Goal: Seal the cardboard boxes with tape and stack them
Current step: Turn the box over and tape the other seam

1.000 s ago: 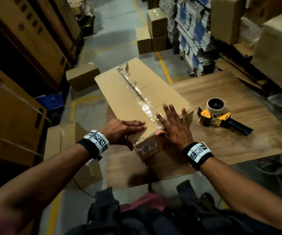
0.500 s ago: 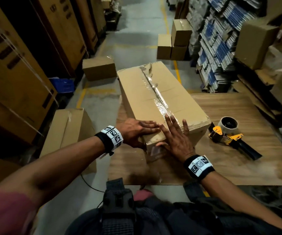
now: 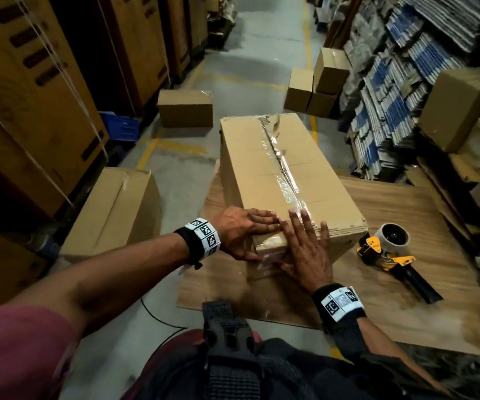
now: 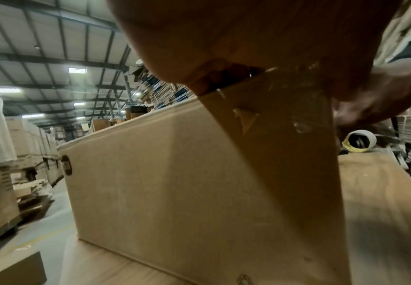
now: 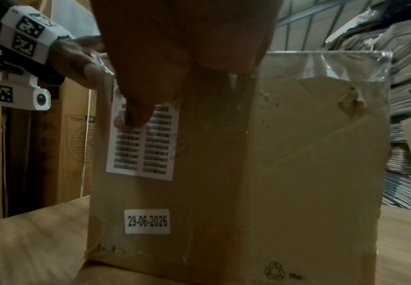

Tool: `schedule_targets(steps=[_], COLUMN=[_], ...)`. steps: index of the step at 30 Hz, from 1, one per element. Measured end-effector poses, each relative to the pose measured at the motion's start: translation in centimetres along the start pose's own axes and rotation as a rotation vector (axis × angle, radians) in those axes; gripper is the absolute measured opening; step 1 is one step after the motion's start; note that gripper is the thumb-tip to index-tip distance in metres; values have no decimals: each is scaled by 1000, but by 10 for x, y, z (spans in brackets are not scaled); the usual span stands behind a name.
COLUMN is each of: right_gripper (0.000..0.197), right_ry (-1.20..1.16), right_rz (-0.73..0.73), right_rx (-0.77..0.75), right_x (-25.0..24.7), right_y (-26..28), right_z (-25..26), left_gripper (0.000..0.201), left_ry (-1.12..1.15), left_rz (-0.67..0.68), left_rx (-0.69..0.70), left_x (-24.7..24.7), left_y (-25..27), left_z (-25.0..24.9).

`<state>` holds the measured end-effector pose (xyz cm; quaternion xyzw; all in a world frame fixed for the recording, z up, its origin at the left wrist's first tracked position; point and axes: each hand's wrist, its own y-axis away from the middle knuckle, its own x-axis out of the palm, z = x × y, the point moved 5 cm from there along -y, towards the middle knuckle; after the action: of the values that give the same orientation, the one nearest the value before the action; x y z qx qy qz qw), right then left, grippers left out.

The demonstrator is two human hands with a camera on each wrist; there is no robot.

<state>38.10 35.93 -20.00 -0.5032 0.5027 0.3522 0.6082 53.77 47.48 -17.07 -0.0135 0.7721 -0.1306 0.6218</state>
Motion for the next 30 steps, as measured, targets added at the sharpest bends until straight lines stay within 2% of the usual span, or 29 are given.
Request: schedule_targets(steps=[3, 10, 16, 20, 22, 26, 28, 30], right_gripper=[124, 115, 121, 125, 119, 94, 82, 73], right_ry=[7, -15, -70, -82, -75, -104, -125, -142], right_rz=[31, 59, 52, 61, 38, -48, -77, -106], right_rx=[-15, 20, -2, 54, 102, 141, 108, 68], right_x=[-3, -9, -19, -18, -14, -8, -7, -8], right_y=[2, 2, 3, 2, 1, 0, 0, 2], right_z=[-1, 5, 8, 10, 12, 13, 11, 9], left_gripper=[80, 78, 95, 104, 102, 103, 111, 121], left_ry=[-7, -31, -41, -117, -108, -81, -61, -35], left_rz=[-84, -247, -191, -164, -202, -302, -296, -234], left_rx=[-46, -82, -97, -140, -175, -231, -209, -168], left_x=[3, 22, 27, 32, 36, 45, 45, 43], left_y=[2, 10, 14, 28, 29, 28, 29, 30], left_z=[-5, -16, -11, -1, -3, -9, -8, -3])
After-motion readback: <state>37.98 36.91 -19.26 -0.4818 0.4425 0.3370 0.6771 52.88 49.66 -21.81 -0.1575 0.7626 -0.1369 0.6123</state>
